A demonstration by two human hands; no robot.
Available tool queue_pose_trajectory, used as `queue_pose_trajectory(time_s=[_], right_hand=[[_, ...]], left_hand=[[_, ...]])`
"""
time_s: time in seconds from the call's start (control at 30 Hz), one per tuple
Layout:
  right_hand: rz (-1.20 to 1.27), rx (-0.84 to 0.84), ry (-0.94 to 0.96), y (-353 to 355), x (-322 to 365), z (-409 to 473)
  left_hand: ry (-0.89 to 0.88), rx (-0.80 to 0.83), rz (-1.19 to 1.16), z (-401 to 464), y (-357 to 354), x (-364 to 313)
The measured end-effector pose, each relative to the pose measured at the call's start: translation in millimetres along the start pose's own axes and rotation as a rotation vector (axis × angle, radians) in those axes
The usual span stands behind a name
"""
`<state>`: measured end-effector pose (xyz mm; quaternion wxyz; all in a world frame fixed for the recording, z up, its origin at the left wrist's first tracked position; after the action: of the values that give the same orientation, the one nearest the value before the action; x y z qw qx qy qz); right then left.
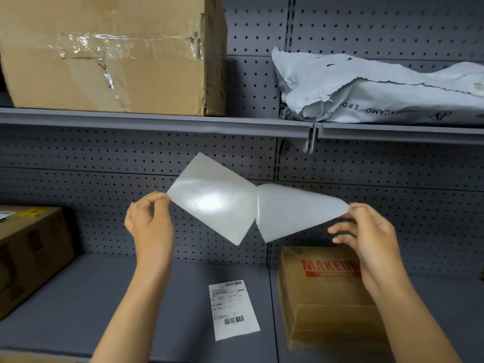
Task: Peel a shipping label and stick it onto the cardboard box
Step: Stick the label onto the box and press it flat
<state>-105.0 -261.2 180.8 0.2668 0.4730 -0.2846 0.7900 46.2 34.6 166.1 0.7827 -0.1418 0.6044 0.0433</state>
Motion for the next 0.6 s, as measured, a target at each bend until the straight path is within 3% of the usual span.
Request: queue_pose_trajectory(time_s=[0.2,0.37,0.6], right_hand=[[0.042,-0.025,-0.007,3.3,-5.5,1.0],[0.05,0.043,-0.01,-6.8,-13.3,0.1],[-0.254,0.189,-0.018,-36.0,-39.1,-14.8]], left_hand=[[0.065,-0.049,-0.065,7.7,28.9,1.1],[0.048,0.01,-0.06,5.5,38.7,-5.8],[0.025,0.086,-0.023,-5.8,38.4,-5.2]])
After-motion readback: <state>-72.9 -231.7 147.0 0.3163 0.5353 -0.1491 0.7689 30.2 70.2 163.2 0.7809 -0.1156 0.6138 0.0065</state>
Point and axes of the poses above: each hand's wrist, its own z-axis towards the middle knuckle, its own y-axis out of the back of the hand, x = y × z, the point moved 3 cm from there along z, towards the middle knuckle, and after that the axes turned 6 degrees about y, right-handed, at the moved point
